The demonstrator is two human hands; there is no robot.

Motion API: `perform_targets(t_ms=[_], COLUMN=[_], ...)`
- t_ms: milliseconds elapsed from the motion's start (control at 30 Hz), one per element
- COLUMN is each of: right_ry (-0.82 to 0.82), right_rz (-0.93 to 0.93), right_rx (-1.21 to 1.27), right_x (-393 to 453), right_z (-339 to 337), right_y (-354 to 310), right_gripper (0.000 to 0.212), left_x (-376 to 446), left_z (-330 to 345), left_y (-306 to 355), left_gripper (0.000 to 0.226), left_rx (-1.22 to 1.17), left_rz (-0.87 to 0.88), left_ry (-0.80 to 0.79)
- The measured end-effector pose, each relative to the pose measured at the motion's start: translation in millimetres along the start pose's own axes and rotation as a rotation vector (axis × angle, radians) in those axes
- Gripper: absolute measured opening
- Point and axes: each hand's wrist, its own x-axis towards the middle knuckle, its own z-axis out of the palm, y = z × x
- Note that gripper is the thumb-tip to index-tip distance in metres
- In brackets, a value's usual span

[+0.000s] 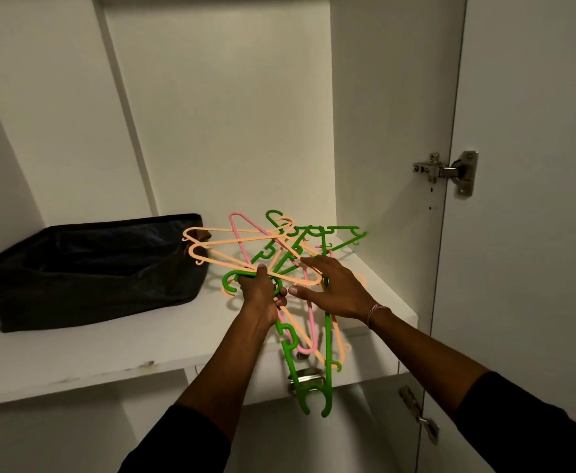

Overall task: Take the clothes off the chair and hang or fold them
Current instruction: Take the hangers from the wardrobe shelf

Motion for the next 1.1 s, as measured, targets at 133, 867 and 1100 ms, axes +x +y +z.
perform_targets(t_ms=[133, 867, 1100], right_ry=[0.225, -0.422, -0.399], right_rz=[0.118, 0.426, 0.596], right_rx=[-0.119, 0.088, 0.337], right_x=[-23.1, -19.4, -71.3], right_z=[-3.6, -51.4, -33.5], right_y=[-13.3, -114.3, -138.0], right_gripper=[0.083, 0.096, 0.073], left_x=[-32.2, -90.1, -89.5], left_z=[-18.4, -191.5, -208.5], left_y=[-3.0, 53.6, 56.5], left_gripper=[0.022, 0.025, 0.021], left_rx=[0.0, 0.206, 0.319], left_rz=[0.004, 0.081, 0.22], left_ry=[-0.02, -0.171, -0.121])
